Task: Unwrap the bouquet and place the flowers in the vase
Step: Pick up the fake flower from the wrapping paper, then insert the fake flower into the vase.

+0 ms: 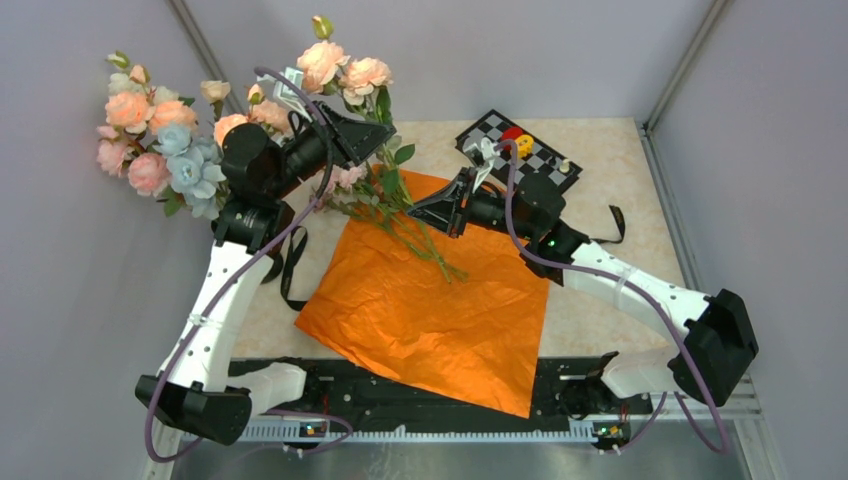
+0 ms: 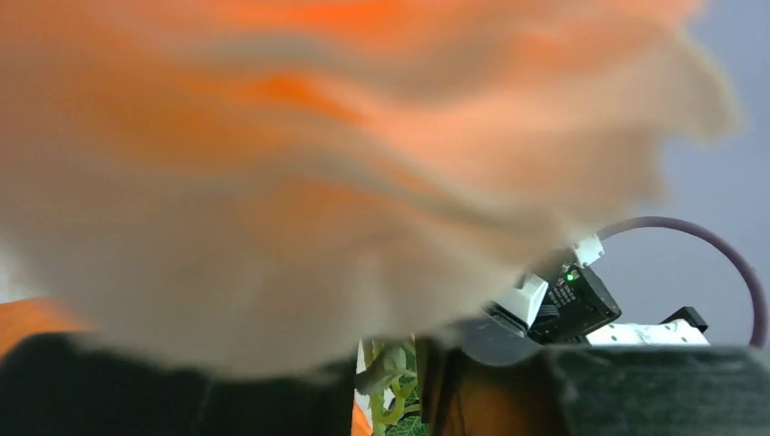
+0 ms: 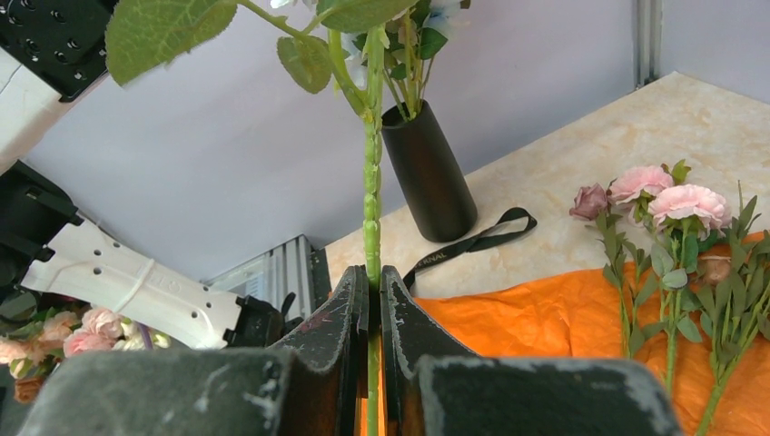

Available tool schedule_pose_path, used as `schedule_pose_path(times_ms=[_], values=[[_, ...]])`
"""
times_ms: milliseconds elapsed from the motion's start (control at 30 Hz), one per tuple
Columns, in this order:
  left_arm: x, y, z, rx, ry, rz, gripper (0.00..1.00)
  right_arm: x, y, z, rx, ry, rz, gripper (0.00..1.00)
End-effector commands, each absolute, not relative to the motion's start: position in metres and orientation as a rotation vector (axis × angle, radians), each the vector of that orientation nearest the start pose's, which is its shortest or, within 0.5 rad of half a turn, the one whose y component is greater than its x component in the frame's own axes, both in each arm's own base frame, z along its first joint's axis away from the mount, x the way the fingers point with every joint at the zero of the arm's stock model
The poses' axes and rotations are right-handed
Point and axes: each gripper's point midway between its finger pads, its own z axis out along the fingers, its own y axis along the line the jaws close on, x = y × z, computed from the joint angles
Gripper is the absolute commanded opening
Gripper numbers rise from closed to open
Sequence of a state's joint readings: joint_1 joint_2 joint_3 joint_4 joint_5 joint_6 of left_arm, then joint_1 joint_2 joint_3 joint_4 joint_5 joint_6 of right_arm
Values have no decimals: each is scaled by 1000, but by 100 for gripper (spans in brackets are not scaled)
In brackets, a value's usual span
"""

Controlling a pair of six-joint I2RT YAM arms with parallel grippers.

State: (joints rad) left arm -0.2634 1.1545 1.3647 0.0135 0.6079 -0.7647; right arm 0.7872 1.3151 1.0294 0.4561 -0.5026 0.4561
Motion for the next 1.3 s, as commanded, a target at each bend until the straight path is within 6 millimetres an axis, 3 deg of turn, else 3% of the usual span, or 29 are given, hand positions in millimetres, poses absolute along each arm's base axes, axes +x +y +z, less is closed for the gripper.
schedule_pose_path(times_ms=[0,133,333,400,533,633,700,933,1267], values=[[289,-205,506,218,1396,-1233,23,221,373,397,-708,1282,1368,0],[289,-206,507,225,1394,-1233,1,224,373,395,-700,1292,1362,0],[290,-207,508,257,1400,-1218,0,227,376,392,-693,1300,1367,0],[291,-204,512,287,1386,-1167,0,226,376,393,-696,1297,1366,16],[298,-193,515,314,1403,-1030,0,228,373,390,-685,1304,1347,35],[301,-185,521,332,1394,-960,0,229,370,387,-680,1308,1327,61],[301,-178,525,360,1382,-897,0,229,369,384,-687,1315,1311,67],[305,-127,530,321,1504,-615,0,251,346,362,-622,1389,1168,76],[284,-38,510,131,1663,-273,0,292,263,313,-446,1509,981,79]])
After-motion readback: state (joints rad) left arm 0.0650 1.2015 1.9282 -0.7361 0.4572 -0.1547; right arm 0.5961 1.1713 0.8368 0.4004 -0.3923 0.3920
